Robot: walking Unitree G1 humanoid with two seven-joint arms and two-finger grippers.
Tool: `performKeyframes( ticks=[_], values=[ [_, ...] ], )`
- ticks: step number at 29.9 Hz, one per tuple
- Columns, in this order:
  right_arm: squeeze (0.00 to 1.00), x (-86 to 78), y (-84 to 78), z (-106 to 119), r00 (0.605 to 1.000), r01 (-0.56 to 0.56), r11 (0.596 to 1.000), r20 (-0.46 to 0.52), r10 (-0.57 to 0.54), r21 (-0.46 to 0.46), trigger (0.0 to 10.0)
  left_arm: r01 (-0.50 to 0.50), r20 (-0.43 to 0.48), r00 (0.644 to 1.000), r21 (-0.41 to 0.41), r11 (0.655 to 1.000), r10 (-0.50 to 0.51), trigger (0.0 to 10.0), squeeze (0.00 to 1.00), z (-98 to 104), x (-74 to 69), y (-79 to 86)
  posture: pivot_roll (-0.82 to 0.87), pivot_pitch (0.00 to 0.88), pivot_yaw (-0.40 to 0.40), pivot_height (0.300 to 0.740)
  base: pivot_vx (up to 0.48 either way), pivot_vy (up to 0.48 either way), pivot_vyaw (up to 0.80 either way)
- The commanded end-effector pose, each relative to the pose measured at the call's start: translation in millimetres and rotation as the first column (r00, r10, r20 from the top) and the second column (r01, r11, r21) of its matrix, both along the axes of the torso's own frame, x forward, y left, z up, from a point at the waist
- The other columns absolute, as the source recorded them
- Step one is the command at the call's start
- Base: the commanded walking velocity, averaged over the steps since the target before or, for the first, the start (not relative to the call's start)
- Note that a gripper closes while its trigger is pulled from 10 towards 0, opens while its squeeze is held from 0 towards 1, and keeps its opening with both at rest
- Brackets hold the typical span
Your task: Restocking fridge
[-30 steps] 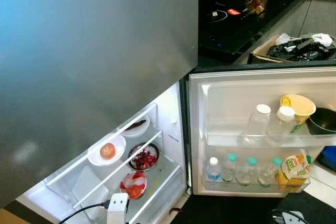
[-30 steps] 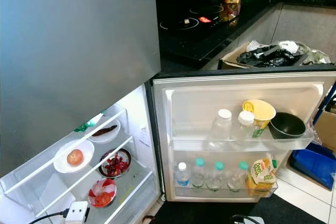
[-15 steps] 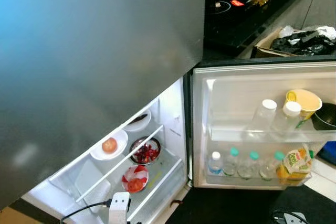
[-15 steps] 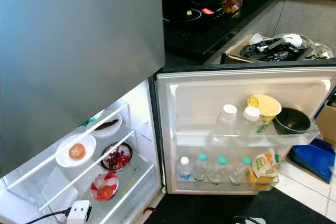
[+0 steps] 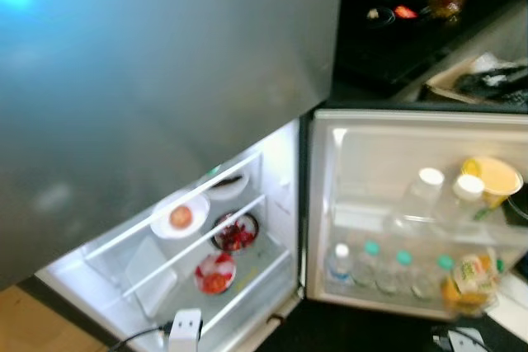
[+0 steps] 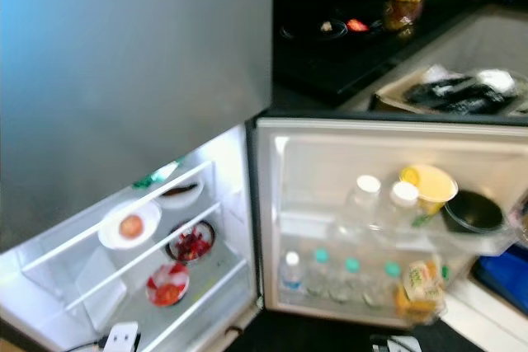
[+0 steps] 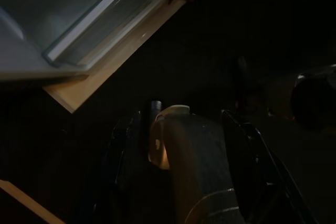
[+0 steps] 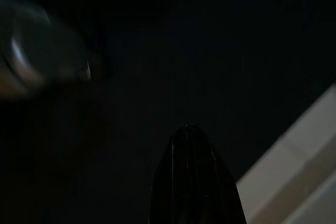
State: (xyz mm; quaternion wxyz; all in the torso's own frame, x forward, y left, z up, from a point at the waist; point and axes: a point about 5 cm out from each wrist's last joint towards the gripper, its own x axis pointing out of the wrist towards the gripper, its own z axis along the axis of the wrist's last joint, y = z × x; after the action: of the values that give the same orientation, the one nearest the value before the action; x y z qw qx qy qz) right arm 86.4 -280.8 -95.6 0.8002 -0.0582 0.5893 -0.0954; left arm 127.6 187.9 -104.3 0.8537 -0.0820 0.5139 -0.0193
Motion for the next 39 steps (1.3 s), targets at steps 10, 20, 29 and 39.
performKeyframes(
  ticks=[10,20,29,39],
  values=[
    [0.00,8.2,4.5,0.4,1.000,-0.019,1.000,0.021,0.019,0.008,10.0,0.013,0.003,1.000,0.001,1.000,-0.013,10.0,0.00,1.7,3.0,4.6,-0.04,0.000,0.016,0.740,0.000,-0.122,0.00],
    [0.00,9.1,-0.8,2.5,0.999,-0.024,1.000,0.022,0.024,0.000,10.0,0.015,0.004,1.000,-0.009,1.000,-0.015,10.0,0.00,1.8,3.6,3.5,-0.04,0.000,0.016,0.740,0.000,-0.463,0.00],
    [0.00,12.1,-0.9,3.4,0.999,-0.029,1.000,0.029,0.029,0.004,10.0,-0.023,0.006,1.000,-0.006,1.000,0.024,10.0,0.00,1.7,4.1,3.3,-0.04,0.000,0.012,0.740,0.000,-0.174,0.00],
    [0.00,15.2,3.8,2.4,0.999,-0.031,0.999,0.032,0.030,0.009,10.0,-0.016,0.004,1.000,-0.019,1.000,0.016,10.0,0.00,1.7,4.6,1.7,-0.04,0.000,0.012,0.740,-0.145,-0.108,0.00]
  ],
)
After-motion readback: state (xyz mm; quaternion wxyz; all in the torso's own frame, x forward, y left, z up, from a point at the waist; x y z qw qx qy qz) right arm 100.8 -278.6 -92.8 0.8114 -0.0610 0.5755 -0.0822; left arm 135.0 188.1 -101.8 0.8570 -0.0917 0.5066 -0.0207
